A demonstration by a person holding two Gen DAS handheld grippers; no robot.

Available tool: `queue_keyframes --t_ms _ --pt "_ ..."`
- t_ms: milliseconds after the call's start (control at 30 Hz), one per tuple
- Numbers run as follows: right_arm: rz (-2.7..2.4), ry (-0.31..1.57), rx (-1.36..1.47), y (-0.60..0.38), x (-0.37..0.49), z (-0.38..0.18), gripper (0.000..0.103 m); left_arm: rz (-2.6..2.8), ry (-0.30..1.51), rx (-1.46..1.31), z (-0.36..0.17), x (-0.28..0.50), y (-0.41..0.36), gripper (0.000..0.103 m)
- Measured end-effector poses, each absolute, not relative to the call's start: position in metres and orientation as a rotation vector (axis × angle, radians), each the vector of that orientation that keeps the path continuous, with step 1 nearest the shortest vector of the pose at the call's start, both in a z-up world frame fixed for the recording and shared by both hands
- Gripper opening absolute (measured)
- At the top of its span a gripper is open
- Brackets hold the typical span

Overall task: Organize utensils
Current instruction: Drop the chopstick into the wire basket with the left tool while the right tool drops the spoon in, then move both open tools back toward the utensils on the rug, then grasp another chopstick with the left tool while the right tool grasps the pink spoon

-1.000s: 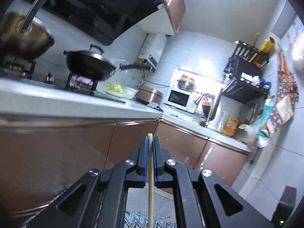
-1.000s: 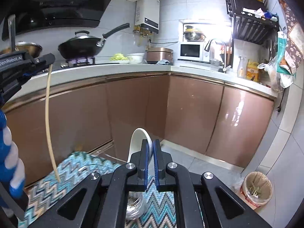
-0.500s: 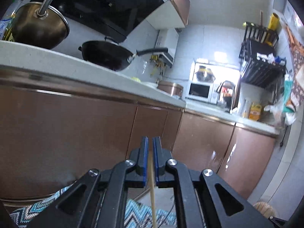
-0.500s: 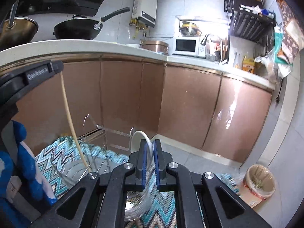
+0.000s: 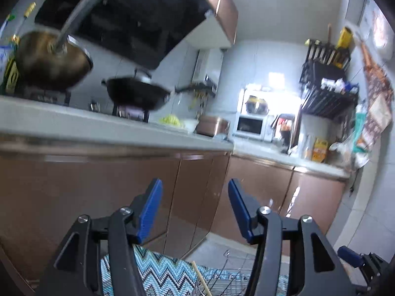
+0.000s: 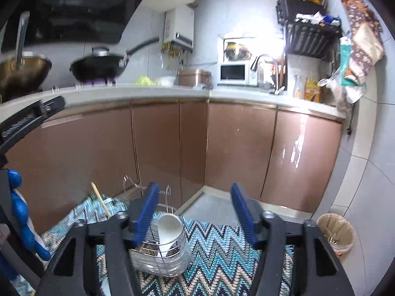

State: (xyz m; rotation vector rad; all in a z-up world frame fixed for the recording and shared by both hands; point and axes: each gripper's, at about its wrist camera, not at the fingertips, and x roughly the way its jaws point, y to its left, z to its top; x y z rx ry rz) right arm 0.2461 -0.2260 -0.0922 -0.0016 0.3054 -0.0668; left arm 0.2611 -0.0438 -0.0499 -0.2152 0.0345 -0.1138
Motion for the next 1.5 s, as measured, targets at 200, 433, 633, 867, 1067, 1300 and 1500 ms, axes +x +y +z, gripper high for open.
queue_keyframes --t_ms 200,433,633,867,1067,1300,1500 --pt "-0.062 0.221 0.029 -0.231 0.178 -0.037 0.103 -0.138 0.017 -0.145 0.013 0.191 -0.009 0.06" --pt "-0.038 0.102 0.044 -0.231 0.093 0.016 0.103 -0.109 -0.042 -0.065 0.059 0.105 0.02 0.079" --pt "-0.018 -0.033 0.041 -0.231 0.031 0.043 0.103 -0.089 -0.072 -0.062 0.078 0.047 0.048 0.083" --pt "0.007 -0.031 0.045 -0.234 0.001 0.053 0.103 -0.097 -0.016 -0.055 0.072 0.03 0.061 0.083" --pt "-0.016 0.082 0.056 -0.243 0.02 0.032 0.103 -0.112 0.128 -0.055 0.038 0.049 0.064 0.083" --pt "0.007 0.236 0.05 -0.246 0.053 -0.012 0.103 -0.187 0.367 -0.065 -0.019 0.095 0.051 0.083" --pt "0.052 0.383 0.075 -0.257 0.08 -0.055 0.086 -0.271 0.581 -0.053 -0.074 0.137 0.026 0.068"
